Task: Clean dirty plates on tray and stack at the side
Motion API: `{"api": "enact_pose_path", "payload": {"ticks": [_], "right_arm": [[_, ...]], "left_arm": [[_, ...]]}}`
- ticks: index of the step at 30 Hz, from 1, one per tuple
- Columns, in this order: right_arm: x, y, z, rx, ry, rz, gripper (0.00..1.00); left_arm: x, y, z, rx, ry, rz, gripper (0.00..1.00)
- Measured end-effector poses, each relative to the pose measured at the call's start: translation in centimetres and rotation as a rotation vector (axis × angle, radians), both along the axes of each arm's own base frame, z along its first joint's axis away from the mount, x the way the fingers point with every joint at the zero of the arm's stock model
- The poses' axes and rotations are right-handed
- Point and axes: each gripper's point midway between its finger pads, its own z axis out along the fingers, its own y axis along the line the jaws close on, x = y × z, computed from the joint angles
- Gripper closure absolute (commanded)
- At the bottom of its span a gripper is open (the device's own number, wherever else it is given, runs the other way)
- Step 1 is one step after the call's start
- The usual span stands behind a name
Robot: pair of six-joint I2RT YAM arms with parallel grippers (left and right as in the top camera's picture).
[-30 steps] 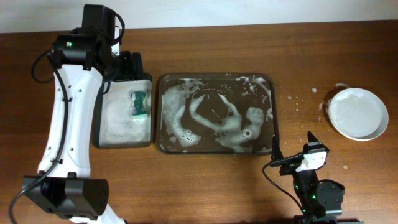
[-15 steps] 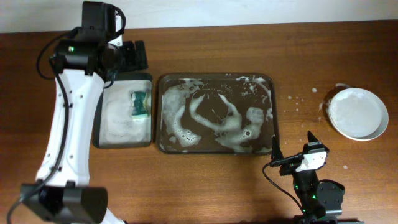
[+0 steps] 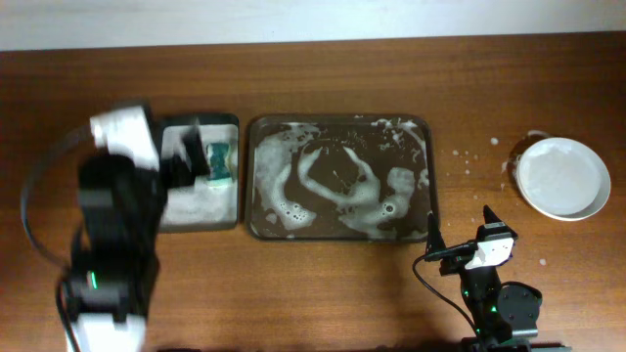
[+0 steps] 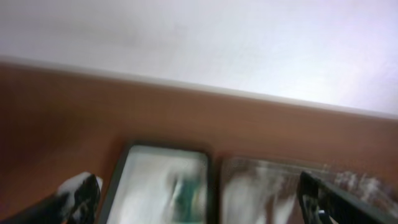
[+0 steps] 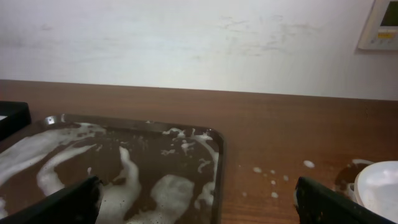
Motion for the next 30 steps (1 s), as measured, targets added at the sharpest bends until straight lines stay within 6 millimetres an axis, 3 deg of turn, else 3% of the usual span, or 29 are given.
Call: {"api": "enact_pose_path", "payload": {"ticks": [6,12,19,30], "right_arm": [[0.0,0.0,0.0,-0.001,0.0,0.001,0.02],[0.0,0.0,0.0,-0.001,0.0,0.002,0.02],[0.0,0.0,0.0,0.0,0.0,0.002,0.01],[0.0,0.0,0.0,-0.001,0.0,0.002,0.02]], "left_arm": [[-3.9,0.2,-4.0,-0.011,-0.185,-0.004,0.01],[-6.0,0.8,-8.3,-0.01,-0.237,0.013,0.01],[-7.6,1.4,-8.6,-0.005,-0.327,0.038,0.01],[-8.5,1.5,-10.2,0.074,-0.381,0.024,0.01]]}}
